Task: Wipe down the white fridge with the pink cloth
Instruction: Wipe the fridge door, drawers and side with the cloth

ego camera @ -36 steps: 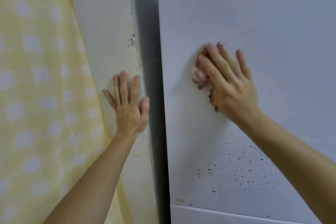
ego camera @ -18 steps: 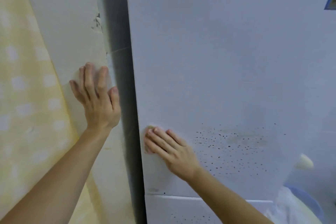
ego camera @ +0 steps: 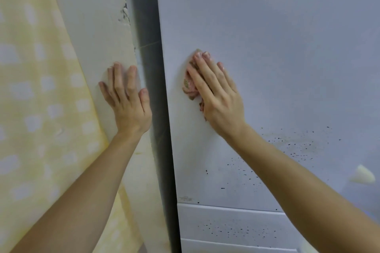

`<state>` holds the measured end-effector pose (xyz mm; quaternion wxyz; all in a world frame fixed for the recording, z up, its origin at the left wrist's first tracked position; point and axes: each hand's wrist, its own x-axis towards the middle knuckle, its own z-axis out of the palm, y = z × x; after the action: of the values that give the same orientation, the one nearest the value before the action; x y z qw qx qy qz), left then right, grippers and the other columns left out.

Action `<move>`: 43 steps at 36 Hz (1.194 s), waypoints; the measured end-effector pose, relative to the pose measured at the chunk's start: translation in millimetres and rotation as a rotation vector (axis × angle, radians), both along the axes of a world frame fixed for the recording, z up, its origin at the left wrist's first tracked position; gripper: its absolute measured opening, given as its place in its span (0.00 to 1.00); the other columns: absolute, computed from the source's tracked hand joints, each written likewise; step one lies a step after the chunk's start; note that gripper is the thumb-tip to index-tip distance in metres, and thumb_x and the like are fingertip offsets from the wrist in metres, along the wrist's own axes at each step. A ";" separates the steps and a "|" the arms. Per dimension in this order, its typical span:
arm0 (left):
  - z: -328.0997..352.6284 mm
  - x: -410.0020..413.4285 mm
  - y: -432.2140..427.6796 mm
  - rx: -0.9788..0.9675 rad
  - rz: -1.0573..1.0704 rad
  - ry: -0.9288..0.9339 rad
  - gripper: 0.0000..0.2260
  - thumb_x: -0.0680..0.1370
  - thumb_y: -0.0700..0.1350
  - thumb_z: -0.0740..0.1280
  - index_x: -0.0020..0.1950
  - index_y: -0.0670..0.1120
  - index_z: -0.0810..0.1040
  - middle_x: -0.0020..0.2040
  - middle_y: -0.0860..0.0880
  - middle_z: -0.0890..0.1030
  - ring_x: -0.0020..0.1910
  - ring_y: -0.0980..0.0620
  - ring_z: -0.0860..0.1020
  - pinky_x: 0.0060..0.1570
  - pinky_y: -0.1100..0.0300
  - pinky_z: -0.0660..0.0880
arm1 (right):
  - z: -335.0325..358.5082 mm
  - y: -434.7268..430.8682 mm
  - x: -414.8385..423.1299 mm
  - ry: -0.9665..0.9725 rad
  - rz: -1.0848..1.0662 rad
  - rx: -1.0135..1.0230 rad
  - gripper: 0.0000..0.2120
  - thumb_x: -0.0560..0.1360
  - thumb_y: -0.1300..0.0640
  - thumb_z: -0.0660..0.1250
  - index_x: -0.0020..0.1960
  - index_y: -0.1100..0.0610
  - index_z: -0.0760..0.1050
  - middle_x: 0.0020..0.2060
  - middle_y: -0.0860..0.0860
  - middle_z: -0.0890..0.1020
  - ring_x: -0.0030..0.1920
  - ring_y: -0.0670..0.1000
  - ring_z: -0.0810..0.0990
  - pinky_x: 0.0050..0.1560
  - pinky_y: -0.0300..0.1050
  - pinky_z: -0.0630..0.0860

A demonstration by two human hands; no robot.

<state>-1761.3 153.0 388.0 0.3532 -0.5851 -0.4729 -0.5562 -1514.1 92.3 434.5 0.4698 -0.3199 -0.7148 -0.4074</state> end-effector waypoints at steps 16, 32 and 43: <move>-1.2 -3.6 0.2 -0.015 0.024 0.033 0.24 0.88 0.46 0.55 0.84 0.42 0.59 0.82 0.34 0.60 0.82 0.33 0.57 0.77 0.27 0.54 | -161.3 -12.7 36.0 -0.775 -0.054 -0.150 0.29 0.83 0.63 0.60 0.83 0.62 0.59 0.83 0.54 0.61 0.83 0.53 0.58 0.84 0.51 0.52; 2.8 16.9 -12.3 -0.027 -0.018 -0.081 0.22 0.89 0.43 0.54 0.83 0.41 0.61 0.83 0.36 0.59 0.83 0.34 0.56 0.80 0.33 0.52 | -9.9 -19.0 109.8 0.015 -0.102 0.008 0.23 0.84 0.71 0.59 0.78 0.63 0.69 0.79 0.60 0.67 0.82 0.56 0.61 0.82 0.57 0.61; -3.7 49.6 -45.1 -0.103 -0.151 0.012 0.24 0.87 0.45 0.54 0.83 0.44 0.59 0.84 0.38 0.58 0.84 0.41 0.54 0.82 0.38 0.47 | -171.6 -37.7 134.2 -0.652 -0.055 -0.278 0.25 0.84 0.66 0.56 0.81 0.60 0.65 0.82 0.53 0.65 0.82 0.52 0.63 0.84 0.50 0.53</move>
<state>-1711.7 107.9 384.3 0.2825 -0.6398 -0.4532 -0.5526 -1379.9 54.6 262.9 0.1578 -0.2531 -0.8669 -0.3995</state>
